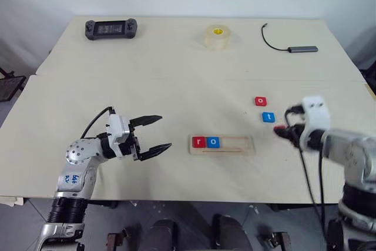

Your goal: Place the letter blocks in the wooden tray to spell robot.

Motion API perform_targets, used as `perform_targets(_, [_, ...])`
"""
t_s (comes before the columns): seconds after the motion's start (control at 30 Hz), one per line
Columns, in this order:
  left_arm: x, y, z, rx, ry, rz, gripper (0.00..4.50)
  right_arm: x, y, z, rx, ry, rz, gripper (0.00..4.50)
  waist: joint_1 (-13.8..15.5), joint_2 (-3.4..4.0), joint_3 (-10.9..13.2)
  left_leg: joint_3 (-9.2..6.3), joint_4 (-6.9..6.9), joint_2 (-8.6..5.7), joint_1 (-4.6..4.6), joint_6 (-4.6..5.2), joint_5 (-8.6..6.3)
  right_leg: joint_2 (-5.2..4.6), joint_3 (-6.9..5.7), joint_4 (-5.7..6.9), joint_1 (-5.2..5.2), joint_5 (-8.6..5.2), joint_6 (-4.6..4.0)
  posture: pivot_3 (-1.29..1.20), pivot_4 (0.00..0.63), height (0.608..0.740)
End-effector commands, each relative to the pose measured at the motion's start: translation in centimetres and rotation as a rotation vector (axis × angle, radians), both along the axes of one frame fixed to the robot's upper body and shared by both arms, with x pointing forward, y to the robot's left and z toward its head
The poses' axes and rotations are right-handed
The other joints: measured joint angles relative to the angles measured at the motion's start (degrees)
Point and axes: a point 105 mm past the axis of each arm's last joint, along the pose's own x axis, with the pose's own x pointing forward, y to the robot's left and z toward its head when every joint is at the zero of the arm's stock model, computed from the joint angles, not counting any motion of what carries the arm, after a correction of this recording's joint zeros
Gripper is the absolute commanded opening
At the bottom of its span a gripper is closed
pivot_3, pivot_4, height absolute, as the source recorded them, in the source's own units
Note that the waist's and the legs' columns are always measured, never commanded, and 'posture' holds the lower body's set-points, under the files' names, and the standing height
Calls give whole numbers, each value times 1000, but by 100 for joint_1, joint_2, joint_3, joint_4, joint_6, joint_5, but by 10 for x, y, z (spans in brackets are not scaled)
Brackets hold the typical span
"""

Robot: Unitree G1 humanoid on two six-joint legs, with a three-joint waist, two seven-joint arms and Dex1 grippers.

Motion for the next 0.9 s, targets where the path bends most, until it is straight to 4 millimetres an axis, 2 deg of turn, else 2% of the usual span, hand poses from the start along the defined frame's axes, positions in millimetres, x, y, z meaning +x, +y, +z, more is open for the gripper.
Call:
perform_targets(0.03, [-1, -3, 6, 0, -26, -33, 4500, -8, -3, 6, -10, -55, -47, 1465, -3, 0, 0, 1, 0, -3, 1, 1, 1, -2, 2, 2, 0, 1, 2, 0, 150, 740])
perform_targets(0.13, [0, -5, 7, 3, -29, -50, 4500, -10, 3, -2, 0, -40, -58, 1465, -16, 0, 0, 1, 0, -2, 4, 1, 1, 0, 3, 5, 0, 1, 1, 0, 150, 740])
perform_targets(0.17, [-1, -5, 8, 5, -31, -59, 4500, -10, 5, -5, 2, -32, -52, 2182, -20, 0, 0, 1, -1, -1, 5, 1, 1, 2, 3, 6, -1, 1, 1, 0, 150, 740])
perform_targets(0.27, [-2, -6, 10, 14, -35, -81, 4500, -9, 7, -4, -7, -28, -36, 3114, -19, -2, -1, 1, 0, -1, 6, 2, 1, 3, 3, 7, 0, 1, 1, 0, 150, 740])
perform_targets(0.4, [-4, -5, 11, 20, -36, -89, 4500, -8, 0, 12, -26, -61, 79, 4408, 4, -1, -1, 1, 2, -4, 6, 4, 2, 1, 5, 7, 1, 1, 1, 0, 150, 740])
perform_targets(0.5, [-6, -7, 11, 24, -37, -98, 4500, -9, -1, 25, -58, -128, 305, 4408, 33, -1, 0, 0, 1, -10, 5, 13, 1, -3, 3, 3, 3, 1, 2, 0, 150, 740])
perform_targets(0.67, [-11, -12, 8, 43, -41, -139, 4500, -23, -3, 26, -218, -206, 756, 4408, 17, -3, 1, 7, -6, -6, 6, 18, -4, 3, -1, -14, 11, 2, 5, 0, 150, 740])
perform_targets(0.9, [-14, -18, 7, 52, -38, -162, 4500, 0, -34, 7, -350, -168, 953, 4408, -30, -11, 5, 14, 8, 1, 28, 19, -1, 2, 4, -18, 33, 9, 18, 0, 150, 740])
